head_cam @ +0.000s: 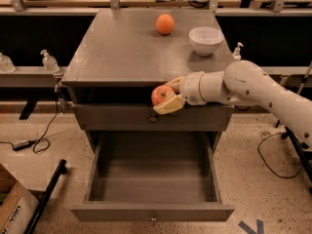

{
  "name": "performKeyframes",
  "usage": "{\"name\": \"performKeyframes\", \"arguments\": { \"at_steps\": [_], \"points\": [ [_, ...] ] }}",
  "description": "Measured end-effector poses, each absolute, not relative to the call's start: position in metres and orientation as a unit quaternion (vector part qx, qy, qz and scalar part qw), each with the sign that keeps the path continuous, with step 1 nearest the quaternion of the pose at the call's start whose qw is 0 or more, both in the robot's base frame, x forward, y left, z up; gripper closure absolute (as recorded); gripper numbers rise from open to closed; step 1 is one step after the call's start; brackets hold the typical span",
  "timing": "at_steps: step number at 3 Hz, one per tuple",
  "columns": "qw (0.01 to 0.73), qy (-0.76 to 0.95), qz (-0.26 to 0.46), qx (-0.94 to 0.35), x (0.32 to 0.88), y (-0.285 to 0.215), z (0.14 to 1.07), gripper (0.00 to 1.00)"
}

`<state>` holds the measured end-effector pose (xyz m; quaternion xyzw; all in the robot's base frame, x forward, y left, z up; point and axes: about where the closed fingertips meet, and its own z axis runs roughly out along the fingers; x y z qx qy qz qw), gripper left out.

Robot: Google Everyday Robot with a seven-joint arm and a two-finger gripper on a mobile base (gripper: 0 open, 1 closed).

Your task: Pick apple from middle drawer and place on counter

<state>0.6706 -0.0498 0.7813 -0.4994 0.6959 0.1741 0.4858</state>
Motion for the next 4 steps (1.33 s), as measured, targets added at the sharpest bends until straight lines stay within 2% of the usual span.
{"name": "performKeyframes", "arguments": {
  "at_steps": [1, 3, 4],
  "points": [
    [0.465, 0.674, 0.195, -0.54, 0.648, -0.048, 0.795, 1.0],
    [0.482, 0.547, 0.228, -0.645, 0.576, -0.029, 0.906, 1.0],
    [0.485, 0.541, 0.218, -0.652, 0.589, -0.012, 0.921, 1.0]
  ]
}}
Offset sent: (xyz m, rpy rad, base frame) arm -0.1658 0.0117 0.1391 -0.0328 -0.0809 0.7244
